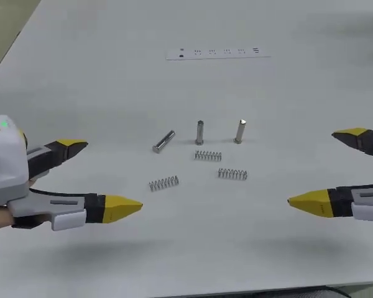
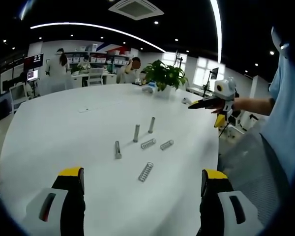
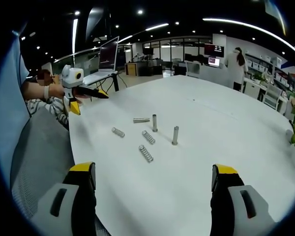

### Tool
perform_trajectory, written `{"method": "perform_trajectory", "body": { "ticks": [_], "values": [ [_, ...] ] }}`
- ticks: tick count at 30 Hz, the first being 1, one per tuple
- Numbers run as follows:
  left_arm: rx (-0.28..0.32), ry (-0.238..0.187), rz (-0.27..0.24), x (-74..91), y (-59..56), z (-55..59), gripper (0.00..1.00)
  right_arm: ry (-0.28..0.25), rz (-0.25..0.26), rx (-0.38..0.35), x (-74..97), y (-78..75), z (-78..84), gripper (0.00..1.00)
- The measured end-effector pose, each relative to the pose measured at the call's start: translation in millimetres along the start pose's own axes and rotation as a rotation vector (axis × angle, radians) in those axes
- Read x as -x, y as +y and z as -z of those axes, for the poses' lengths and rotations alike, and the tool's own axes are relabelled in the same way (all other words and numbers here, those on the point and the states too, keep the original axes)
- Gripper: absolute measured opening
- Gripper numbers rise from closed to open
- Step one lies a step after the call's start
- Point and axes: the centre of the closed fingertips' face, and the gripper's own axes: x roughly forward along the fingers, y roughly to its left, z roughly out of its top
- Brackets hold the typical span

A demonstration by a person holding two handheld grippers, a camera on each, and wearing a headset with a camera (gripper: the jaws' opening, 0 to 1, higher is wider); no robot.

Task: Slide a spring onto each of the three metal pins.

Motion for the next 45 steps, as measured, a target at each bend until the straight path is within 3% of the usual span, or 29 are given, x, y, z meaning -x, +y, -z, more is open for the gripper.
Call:
{"method": "perform_trajectory", "body": {
  "ticks": [7, 21, 27, 36, 39, 45],
  "values": [
    [-0.012, 0.027, 0.010, -6.5, 0.0, 0.6, 0.96, 0.001, -0.003, -0.004, -0.5, -1.8, 1.5, 0.97],
    [-0.033, 0.082, 0.022, -29.2, 16.7, -8.1, 0.93, 0.000, -0.018, -0.016, -4.0, -3.2, 5.5, 0.97],
    [-0.053, 0.135, 0.038, -37.7, 21.1, -5.2, 0.91, -0.001, -0.022, -0.028, -5.3, -2.6, 9.2, 0.97],
    [-0.043, 0.163, 0.038, -48.7, 30.1, -3.4, 0.90, 0.005, -0.023, -0.039, -5.9, -3.0, 14.9, 0.97],
    [-0.038, 0.184, 0.016, -51.9, 36.7, -1.7, 0.91, 0.006, -0.023, -0.042, -6.4, -2.9, 16.5, 0.97],
    [-0.040, 0.222, 0.029, -60.0, 41.1, -1.0, 0.88, 0.010, -0.026, -0.049, -7.5, -2.6, 20.3, 0.97]
  ]
}}
